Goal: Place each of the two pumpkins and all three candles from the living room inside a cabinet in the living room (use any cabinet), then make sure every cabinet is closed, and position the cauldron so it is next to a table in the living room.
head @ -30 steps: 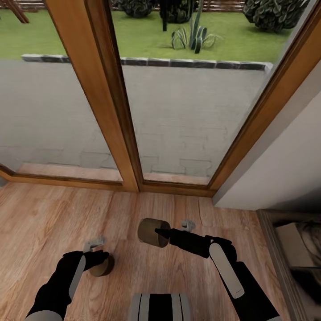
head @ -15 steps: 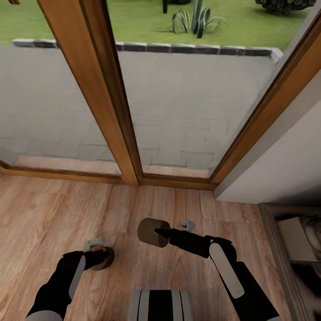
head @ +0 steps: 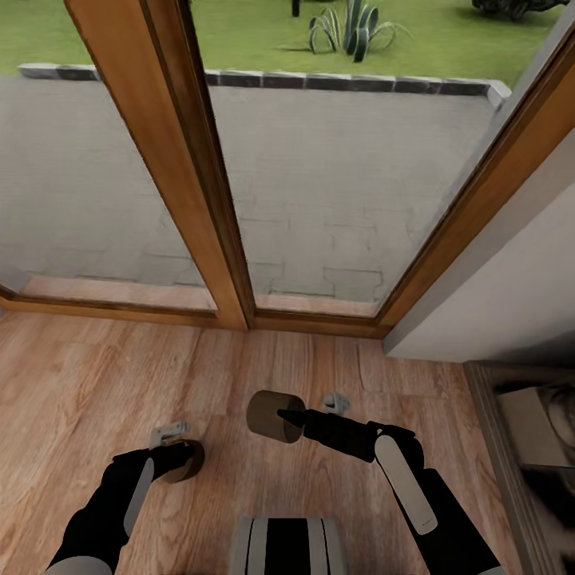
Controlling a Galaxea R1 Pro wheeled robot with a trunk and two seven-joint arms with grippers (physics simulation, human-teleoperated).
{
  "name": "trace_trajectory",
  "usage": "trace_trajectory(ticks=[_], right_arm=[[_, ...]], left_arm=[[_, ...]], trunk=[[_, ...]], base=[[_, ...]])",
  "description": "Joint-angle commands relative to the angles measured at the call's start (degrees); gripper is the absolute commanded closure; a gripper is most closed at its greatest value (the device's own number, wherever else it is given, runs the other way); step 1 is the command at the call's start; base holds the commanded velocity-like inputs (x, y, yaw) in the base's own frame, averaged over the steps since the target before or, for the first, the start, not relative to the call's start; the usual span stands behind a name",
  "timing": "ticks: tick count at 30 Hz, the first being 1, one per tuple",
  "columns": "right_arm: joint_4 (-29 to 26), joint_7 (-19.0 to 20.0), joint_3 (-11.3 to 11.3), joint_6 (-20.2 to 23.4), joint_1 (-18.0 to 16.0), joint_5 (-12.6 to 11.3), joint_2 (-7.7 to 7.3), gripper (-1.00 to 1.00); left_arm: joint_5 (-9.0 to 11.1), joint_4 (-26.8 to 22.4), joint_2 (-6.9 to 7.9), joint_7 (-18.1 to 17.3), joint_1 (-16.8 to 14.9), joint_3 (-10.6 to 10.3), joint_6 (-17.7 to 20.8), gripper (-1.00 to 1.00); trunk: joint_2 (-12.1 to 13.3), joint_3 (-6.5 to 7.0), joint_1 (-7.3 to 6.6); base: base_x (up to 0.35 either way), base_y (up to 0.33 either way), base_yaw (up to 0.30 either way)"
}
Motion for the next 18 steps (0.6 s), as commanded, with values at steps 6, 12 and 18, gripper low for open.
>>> trace_trajectory(ticks=[6, 12, 18], right_arm=[[0.0, 0.0, 0.0, 0.0, 0.0, -0.1, 0.01, 1.00], [0.0, 0.0, 0.0, 0.0, 0.0, 0.0, 0.00, 1.00], [0.0, 0.0, 0.0, 0.0, 0.0, 0.0, 0.00, 1.00]], left_arm=[[0.1, 0.1, 0.00, 0.0, 0.0, 0.0, 0.0, -1.00], [0.1, 0.1, 0.00, 0.0, 0.0, -0.1, 0.0, -1.00], [0.1, 0.1, 0.00, 0.0, 0.0, -0.1, 0.5, -1.00]], trunk=[[-0.1, -0.89, 0.10], [-0.1, -0.89, 0.10], [-0.1, -0.89, 0.10]], base=[[0.000, 0.000, 0.000], [0.000, 0.000, 0.000], [0.000, 0.000, 0.000]])
